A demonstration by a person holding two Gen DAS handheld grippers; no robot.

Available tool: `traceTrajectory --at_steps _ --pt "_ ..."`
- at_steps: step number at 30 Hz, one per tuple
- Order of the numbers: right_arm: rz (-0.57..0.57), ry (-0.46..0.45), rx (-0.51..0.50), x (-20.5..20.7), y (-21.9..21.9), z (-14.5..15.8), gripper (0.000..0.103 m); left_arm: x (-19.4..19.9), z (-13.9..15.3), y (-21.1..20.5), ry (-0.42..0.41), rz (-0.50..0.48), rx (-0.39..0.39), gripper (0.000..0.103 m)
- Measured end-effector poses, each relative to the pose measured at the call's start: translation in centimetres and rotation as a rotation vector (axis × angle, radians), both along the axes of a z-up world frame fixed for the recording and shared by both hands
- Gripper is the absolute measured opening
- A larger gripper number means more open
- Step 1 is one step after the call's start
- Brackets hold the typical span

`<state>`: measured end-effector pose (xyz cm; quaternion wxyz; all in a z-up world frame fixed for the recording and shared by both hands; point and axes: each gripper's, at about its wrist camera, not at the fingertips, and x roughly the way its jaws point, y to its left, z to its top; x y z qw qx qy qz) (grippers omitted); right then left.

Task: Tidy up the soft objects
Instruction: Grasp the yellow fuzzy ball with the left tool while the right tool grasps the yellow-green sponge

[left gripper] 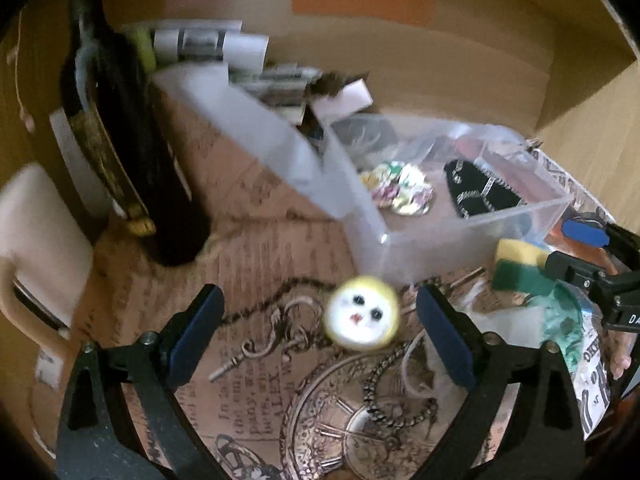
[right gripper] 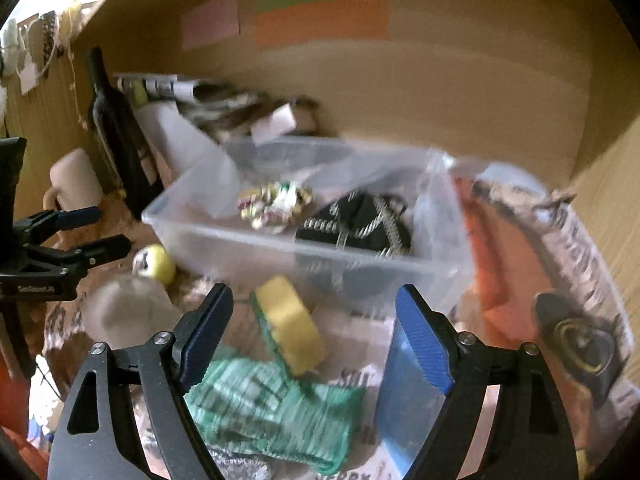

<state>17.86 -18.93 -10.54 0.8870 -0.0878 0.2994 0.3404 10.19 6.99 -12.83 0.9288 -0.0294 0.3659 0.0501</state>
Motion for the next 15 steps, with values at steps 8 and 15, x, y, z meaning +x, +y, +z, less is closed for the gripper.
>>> traceTrajectory --at_steps 8,15 --pt "0.051 0.111 -0.027 1.1 1.1 -2.0 0.044 0.2 -1.7 0.3 0.036 -0.019 -0.067 0.078" --pt "0.074 0.107 -0.032 0.4 1.0 -2.2 0.029 0.9 -2.5 0.0 0.055 -0.067 -0.133 0.058"
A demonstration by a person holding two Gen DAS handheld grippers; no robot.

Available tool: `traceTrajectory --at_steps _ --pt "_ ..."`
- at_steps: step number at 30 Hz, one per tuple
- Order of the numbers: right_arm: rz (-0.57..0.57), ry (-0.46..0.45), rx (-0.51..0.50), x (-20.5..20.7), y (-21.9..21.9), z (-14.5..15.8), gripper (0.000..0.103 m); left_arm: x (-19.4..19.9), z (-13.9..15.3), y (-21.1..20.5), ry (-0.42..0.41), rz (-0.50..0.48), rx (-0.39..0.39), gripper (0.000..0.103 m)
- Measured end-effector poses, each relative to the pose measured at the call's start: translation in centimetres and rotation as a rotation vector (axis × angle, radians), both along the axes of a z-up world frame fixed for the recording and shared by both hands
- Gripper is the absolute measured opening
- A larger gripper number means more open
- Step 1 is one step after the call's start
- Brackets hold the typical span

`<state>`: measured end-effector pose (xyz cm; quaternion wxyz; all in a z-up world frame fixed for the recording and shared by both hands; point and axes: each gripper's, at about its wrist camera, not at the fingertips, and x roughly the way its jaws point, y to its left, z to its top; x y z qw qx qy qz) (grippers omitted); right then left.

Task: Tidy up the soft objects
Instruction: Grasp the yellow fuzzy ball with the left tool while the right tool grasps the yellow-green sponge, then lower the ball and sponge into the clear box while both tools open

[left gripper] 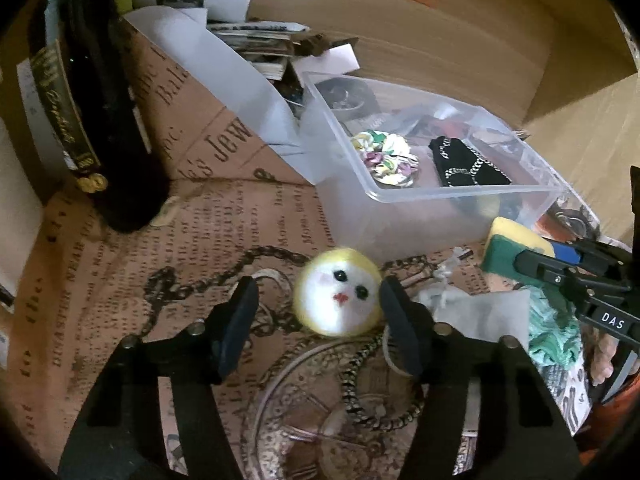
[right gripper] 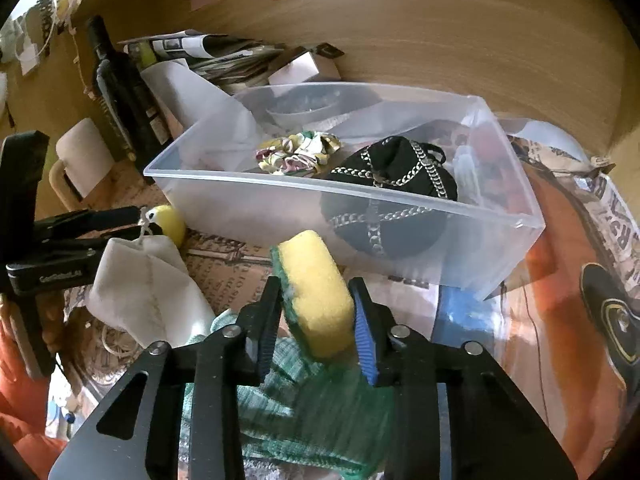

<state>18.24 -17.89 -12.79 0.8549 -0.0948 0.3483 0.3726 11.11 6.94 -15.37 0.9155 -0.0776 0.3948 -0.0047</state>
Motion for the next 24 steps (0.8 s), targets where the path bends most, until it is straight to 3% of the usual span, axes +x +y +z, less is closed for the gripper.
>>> traceTrajectory --at_steps 3,13,24 --pt "-0.002 -0.013 0.005 -0.2 -0.3 0.2 0.028 0.4 -0.3 -0.2 0.014 -0.031 -0.029 0.043" --pt "-0.023 -0.076 0.053 -1.2 -1.5 2.4 0.027 -1.1 1.4 -0.7 -0.048 0.002 0.035 0.043" --pt "-0.057 -0.192 0.136 -2.0 -2.8 6.0 0.027 -2.9 6.9 -0.1 -0.208 0.043 0.105 0.043"
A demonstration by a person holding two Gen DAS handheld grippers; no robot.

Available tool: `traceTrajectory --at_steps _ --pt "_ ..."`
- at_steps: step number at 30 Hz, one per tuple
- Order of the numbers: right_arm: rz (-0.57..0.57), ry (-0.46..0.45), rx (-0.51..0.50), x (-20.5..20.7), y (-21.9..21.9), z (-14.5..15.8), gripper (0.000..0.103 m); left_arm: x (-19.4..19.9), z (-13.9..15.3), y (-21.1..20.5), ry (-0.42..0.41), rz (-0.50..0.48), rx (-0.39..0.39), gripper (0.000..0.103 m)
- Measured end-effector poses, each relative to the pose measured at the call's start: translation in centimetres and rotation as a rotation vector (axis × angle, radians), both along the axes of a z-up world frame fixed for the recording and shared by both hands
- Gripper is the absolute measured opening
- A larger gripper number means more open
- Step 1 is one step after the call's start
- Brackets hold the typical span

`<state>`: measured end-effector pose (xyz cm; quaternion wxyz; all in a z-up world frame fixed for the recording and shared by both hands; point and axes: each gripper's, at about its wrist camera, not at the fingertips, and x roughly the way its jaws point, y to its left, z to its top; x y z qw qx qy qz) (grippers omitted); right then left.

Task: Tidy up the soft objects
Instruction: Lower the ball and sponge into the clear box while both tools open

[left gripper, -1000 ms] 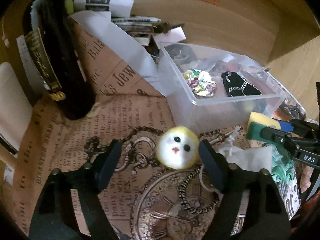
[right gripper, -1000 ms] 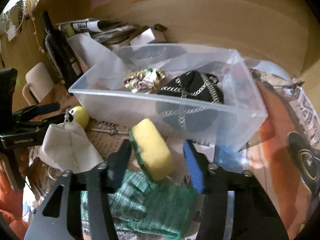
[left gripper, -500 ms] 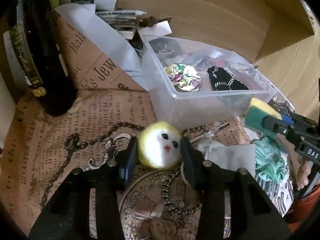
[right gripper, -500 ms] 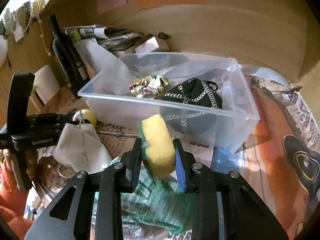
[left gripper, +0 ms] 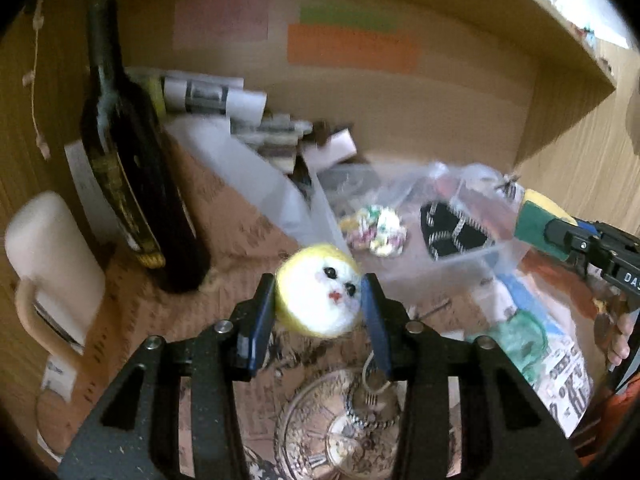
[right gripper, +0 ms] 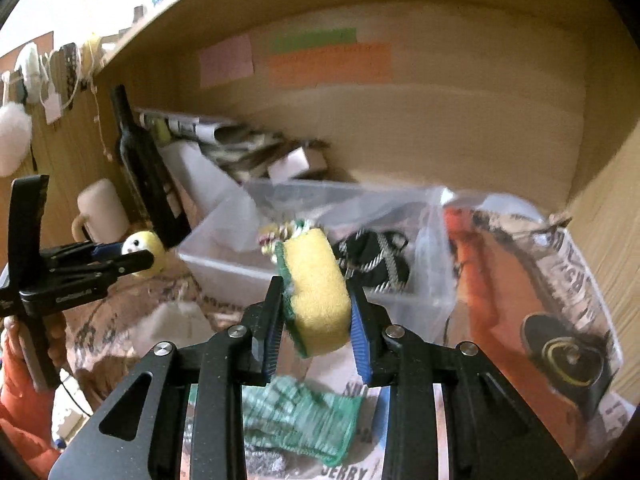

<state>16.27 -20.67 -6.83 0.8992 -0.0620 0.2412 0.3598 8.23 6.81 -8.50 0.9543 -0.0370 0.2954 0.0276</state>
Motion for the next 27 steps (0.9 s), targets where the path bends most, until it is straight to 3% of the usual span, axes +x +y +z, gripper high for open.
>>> traceTrajectory --at_steps 9,19,27 --pt "-0.03 -0.063 0.071 1.3 0.0 2.5 0.027 2.4 2.8 -0.5 -0.081 -0.038 -0.002 0.043" --pt "-0.015 -0.067 0.039 3.0 2.7 2.6 0.028 7.3 2.1 -2.2 -0.007 -0.12 -0.003 0.043" --pt "0.002 -0.006 -0.024 5.0 5.5 0.5 0.028 9.9 0.3 -3.8 0.081 -0.154 0.026 0.043"
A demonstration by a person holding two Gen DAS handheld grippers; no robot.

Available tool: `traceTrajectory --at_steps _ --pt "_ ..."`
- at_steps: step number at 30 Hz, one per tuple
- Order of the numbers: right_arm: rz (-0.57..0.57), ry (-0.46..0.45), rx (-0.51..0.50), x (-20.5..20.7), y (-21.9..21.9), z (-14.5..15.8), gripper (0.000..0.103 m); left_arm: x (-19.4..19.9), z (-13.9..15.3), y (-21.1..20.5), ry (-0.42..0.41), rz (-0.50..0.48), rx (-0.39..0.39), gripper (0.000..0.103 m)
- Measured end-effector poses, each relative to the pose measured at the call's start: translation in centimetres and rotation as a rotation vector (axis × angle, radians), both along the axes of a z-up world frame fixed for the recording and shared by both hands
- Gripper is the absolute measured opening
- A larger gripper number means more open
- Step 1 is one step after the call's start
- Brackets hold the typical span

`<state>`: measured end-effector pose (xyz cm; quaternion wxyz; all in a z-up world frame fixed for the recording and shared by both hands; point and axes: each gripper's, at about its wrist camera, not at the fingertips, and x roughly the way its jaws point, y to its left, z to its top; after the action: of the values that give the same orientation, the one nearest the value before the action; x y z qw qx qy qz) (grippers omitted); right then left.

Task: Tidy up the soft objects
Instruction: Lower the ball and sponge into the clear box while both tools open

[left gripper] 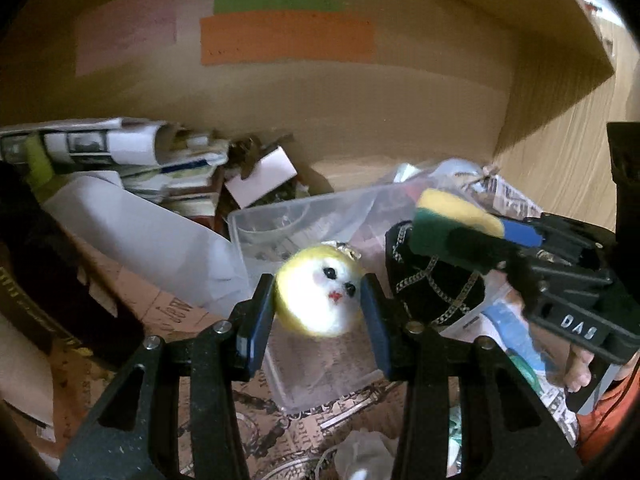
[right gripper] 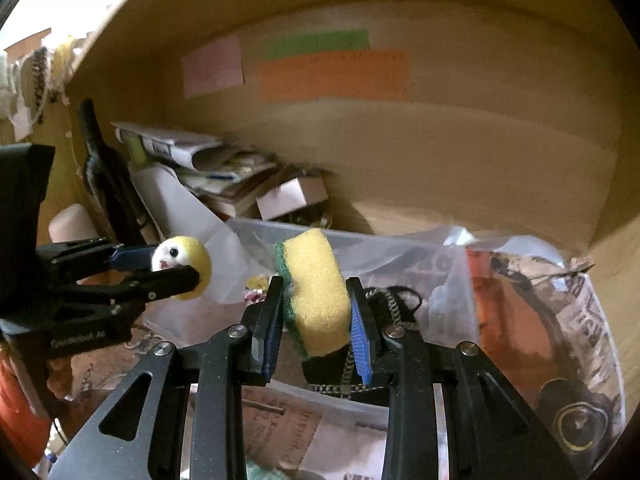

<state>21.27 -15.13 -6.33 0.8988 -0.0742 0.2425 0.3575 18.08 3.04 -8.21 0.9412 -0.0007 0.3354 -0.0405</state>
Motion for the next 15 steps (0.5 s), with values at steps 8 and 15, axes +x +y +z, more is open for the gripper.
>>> traceTrajectory --at_steps 8,15 --pt "0.005 0.077 -0.06 1.6 1.6 -2.6 0.028 2.1 -2.2 0.0 0.072 0.012 0.009 0.043" --pt "-0.001 0.098 -0.102 2.0 1.8 -3.5 0.029 2.1 -2.1 -0.5 0.061 0.006 0.023 0.051"
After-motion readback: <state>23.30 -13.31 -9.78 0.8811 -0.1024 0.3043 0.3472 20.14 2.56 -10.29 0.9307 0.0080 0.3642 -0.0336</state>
